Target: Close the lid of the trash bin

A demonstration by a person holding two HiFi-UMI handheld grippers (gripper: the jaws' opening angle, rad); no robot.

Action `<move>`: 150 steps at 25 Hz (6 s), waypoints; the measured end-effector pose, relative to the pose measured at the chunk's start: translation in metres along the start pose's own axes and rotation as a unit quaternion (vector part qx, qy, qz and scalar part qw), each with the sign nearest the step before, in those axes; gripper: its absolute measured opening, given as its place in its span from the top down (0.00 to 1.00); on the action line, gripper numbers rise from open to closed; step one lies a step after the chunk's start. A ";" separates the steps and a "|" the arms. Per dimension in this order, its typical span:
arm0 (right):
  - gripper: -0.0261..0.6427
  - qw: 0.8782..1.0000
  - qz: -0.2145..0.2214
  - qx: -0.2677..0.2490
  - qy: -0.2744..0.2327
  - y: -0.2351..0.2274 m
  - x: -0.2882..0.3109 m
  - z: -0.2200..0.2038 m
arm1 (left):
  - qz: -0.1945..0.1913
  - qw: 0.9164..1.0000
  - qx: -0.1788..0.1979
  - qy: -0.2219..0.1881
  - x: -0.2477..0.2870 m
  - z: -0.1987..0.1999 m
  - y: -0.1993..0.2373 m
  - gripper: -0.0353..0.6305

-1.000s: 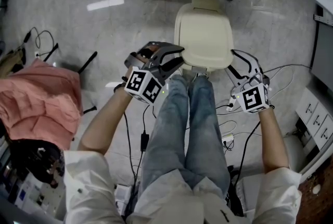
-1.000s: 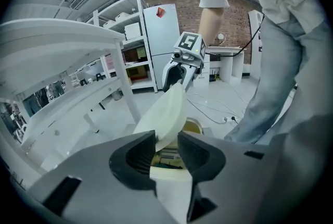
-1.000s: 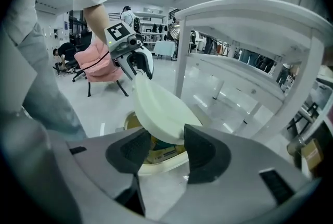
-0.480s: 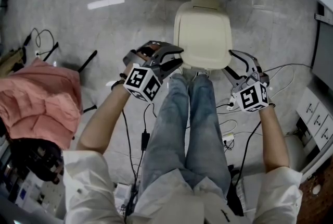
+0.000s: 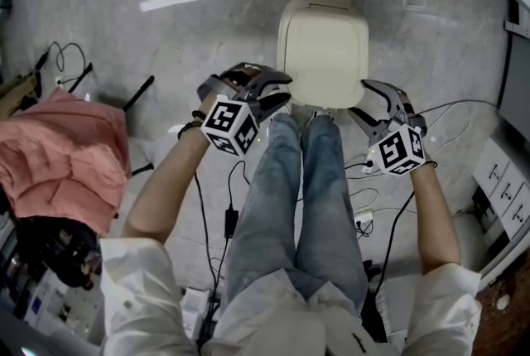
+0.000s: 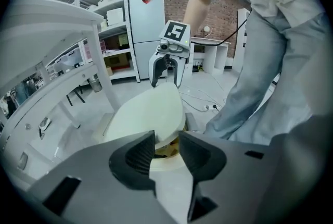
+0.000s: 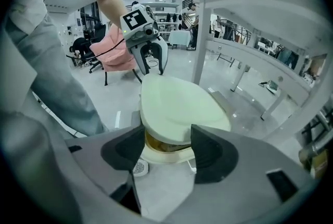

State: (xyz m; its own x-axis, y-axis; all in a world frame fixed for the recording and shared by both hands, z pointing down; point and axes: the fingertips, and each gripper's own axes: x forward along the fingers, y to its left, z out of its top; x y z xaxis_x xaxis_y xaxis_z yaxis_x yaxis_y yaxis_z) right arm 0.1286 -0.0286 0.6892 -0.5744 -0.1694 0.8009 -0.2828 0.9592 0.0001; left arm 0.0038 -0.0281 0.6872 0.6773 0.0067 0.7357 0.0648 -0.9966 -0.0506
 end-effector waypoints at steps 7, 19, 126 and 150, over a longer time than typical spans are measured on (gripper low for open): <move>0.53 1.000 0.020 0.012 0.007 0.006 0.008 -0.008 | -0.021 1.000 -0.015 0.008 0.009 -0.007 -0.005 0.72; 0.53 0.999 0.032 0.031 0.015 0.009 0.019 -0.016 | -0.032 0.999 -0.038 0.010 0.019 -0.017 -0.009 0.73; 0.93 0.838 -0.299 0.350 -0.294 -0.106 -0.332 0.214 | 0.275 0.897 -0.259 -0.230 -0.280 0.226 0.088 0.91; 0.94 0.751 -0.415 0.285 -0.428 -0.043 -0.578 0.299 | 0.494 0.762 -0.206 -0.365 -0.574 0.331 0.060 0.91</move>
State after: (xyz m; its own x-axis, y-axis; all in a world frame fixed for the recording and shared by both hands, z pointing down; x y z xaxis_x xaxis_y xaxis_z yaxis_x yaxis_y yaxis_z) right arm 0.2430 -0.0395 0.0470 -0.2337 -0.9722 -0.0122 -0.9584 0.2324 -0.1656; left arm -0.1391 -0.0643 0.0383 0.4837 -0.8691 -0.1032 -0.8742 -0.4854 -0.0096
